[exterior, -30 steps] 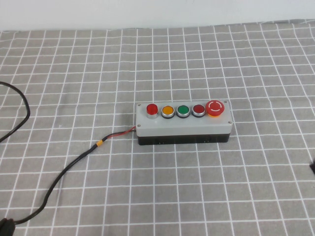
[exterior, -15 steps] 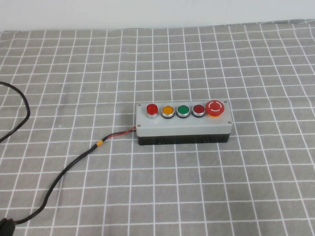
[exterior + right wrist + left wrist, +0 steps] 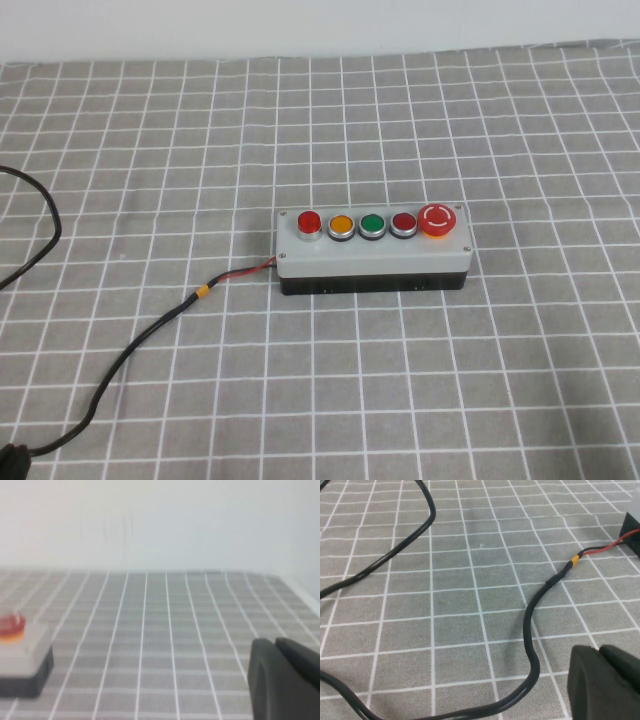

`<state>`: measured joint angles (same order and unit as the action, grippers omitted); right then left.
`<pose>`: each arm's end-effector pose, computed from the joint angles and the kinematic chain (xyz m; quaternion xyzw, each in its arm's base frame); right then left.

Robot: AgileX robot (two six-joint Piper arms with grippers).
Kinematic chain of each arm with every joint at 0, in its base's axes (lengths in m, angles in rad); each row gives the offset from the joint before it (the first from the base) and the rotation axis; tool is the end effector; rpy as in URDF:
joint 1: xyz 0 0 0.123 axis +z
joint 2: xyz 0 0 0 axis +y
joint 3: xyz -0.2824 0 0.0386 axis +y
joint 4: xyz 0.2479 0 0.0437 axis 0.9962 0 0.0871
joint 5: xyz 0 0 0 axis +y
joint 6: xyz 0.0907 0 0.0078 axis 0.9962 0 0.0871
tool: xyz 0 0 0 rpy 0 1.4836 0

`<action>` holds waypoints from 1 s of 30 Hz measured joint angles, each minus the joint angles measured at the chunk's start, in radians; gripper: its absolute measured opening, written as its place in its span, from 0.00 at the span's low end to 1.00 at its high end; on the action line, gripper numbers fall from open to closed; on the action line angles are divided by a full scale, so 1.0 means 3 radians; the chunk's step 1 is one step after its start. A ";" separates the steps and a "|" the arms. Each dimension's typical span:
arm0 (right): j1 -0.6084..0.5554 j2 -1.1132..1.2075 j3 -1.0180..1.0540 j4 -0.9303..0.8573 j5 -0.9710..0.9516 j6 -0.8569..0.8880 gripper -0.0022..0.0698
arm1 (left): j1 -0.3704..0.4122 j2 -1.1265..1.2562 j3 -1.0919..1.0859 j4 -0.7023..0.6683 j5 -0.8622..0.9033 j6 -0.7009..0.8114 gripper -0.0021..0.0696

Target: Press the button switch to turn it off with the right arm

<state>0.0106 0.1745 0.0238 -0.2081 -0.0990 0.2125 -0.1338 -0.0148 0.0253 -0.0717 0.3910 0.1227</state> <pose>0.0712 0.0026 0.2026 -0.0090 0.7121 0.0129 0.7019 0.0511 -0.0094 0.1703 0.0848 0.8043 -0.0338 0.5872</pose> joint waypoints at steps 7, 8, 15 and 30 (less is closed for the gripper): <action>0.0054 -0.0571 0.0003 0.0000 0.0421 0.0110 0.01 | 0.0000 0.0000 0.0000 0.0000 0.0000 0.0000 0.02; 0.0077 -0.0593 0.0003 0.0000 0.0486 0.0115 0.01 | 0.0000 0.0000 0.0000 0.0000 0.0000 0.0000 0.02; 0.0157 -0.0609 0.0003 0.0000 0.0698 0.0123 0.01 | 0.0000 0.0000 0.0000 0.0000 0.0000 0.0000 0.02; 0.0112 -0.0609 0.0003 0.1548 0.1348 -0.1561 0.01 | 0.0000 0.0000 0.0000 0.0000 0.0000 0.0000 0.02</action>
<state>0.0442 -0.0080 0.0247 0.2562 0.3054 -0.2559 -0.1338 -0.0148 0.0253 -0.0717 0.3910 0.1227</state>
